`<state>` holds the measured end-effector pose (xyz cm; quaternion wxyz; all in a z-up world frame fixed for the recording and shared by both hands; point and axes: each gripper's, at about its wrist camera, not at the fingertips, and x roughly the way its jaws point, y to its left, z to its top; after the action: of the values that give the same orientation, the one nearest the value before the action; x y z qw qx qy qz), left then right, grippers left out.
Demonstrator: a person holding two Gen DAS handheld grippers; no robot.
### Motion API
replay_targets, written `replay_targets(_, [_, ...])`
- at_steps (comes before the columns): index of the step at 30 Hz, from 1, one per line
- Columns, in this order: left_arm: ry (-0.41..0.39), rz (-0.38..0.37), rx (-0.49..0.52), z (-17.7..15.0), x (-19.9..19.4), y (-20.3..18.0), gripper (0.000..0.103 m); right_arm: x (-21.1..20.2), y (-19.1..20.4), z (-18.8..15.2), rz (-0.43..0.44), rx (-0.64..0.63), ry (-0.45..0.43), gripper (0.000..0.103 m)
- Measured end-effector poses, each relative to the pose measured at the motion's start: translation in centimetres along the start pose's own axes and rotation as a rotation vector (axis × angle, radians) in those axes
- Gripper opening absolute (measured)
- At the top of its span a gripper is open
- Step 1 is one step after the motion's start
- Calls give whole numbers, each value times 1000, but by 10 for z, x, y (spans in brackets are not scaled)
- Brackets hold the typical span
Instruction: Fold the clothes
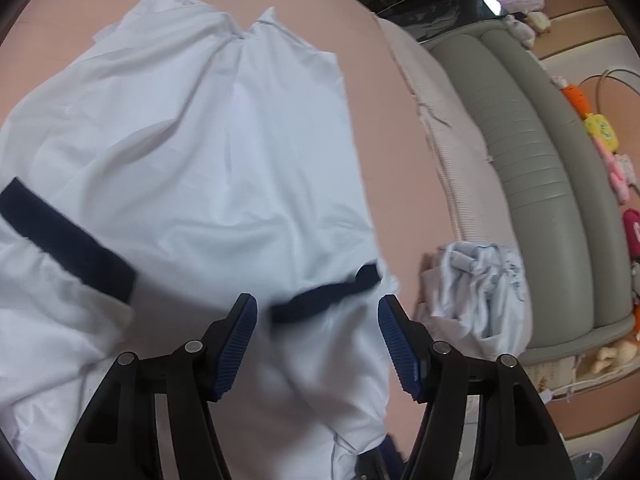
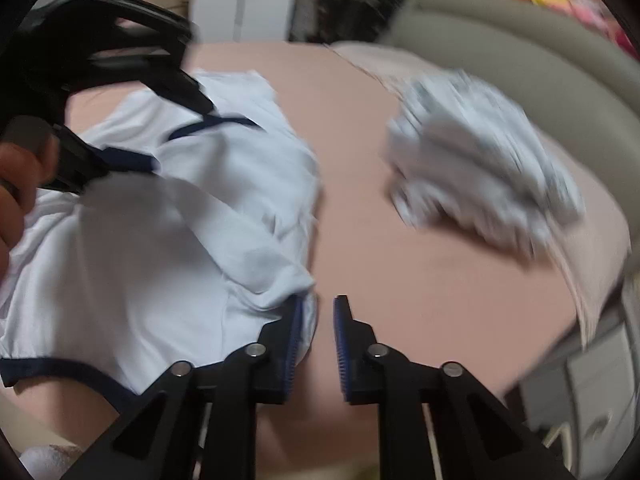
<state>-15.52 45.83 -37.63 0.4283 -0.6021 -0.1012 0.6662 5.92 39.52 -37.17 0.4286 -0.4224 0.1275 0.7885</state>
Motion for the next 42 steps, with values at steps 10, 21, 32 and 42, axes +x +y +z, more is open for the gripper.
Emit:
replay_targets(10, [85, 133, 83, -17, 28, -14, 61, -3, -19, -12, 54, 24, 14, 14])
replay_targets(21, [30, 200, 95, -23, 9, -16, 13, -12, -39, -12, 166, 76, -18, 48])
replay_targets(32, [45, 202, 67, -23, 8, -7, 13, 2, -26, 11, 297, 53, -22, 49])
replay_targets(42, [48, 226, 82, -25, 9, -11, 13, 11, -19, 3, 278, 31, -34, 27])
